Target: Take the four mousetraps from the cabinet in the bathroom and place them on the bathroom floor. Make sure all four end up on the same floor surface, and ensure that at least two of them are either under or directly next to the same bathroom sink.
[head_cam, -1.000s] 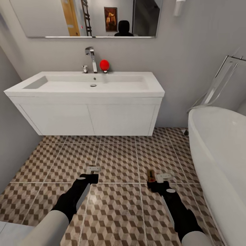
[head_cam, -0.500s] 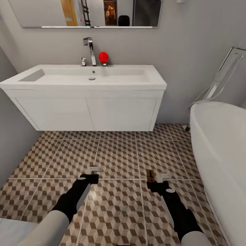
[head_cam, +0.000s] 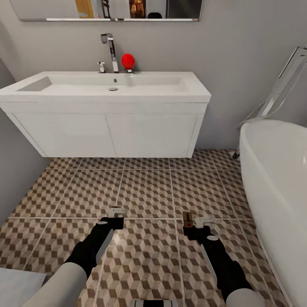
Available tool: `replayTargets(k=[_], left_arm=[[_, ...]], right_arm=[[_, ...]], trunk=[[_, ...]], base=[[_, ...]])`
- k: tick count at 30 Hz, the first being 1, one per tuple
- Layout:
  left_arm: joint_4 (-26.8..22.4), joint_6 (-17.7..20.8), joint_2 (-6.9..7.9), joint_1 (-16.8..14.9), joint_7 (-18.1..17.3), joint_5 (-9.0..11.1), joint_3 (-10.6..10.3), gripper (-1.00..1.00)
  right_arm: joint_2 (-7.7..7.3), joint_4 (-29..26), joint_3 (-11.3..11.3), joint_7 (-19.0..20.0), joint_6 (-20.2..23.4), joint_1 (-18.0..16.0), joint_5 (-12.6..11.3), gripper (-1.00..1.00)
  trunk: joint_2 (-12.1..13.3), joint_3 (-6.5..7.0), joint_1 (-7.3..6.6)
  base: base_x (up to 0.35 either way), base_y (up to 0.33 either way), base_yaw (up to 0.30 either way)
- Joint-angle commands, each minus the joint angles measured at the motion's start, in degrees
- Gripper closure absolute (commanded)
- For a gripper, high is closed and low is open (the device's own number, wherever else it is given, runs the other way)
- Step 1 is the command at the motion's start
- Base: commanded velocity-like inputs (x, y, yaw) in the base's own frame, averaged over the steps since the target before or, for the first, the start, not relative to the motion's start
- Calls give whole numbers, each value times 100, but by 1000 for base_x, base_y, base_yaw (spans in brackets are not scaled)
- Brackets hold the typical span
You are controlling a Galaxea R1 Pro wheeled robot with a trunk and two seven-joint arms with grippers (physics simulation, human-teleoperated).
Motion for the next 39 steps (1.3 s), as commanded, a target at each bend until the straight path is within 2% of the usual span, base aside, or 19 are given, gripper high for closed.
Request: replayTargets(k=[1, 34, 39], left_arm=[[-8, 28, 4, -2, 54, 37, -25, 100], [3, 23, 4, -2, 54, 37, -25, 100], [1, 16, 4, -2, 54, 37, -25, 100]], right_arm=[[8, -10, -17, 21, 30, -1, 32, 100], [15, -9, -16, 12, 30, -2, 32, 100], [15, -8, -16, 20, 30, 0, 32, 100]], trunk=[[-43, -32, 21], [-1367, -922, 746], [-1367, -967, 746]], base=[[0, 0, 0], [0, 0, 0], [0, 0, 0]])
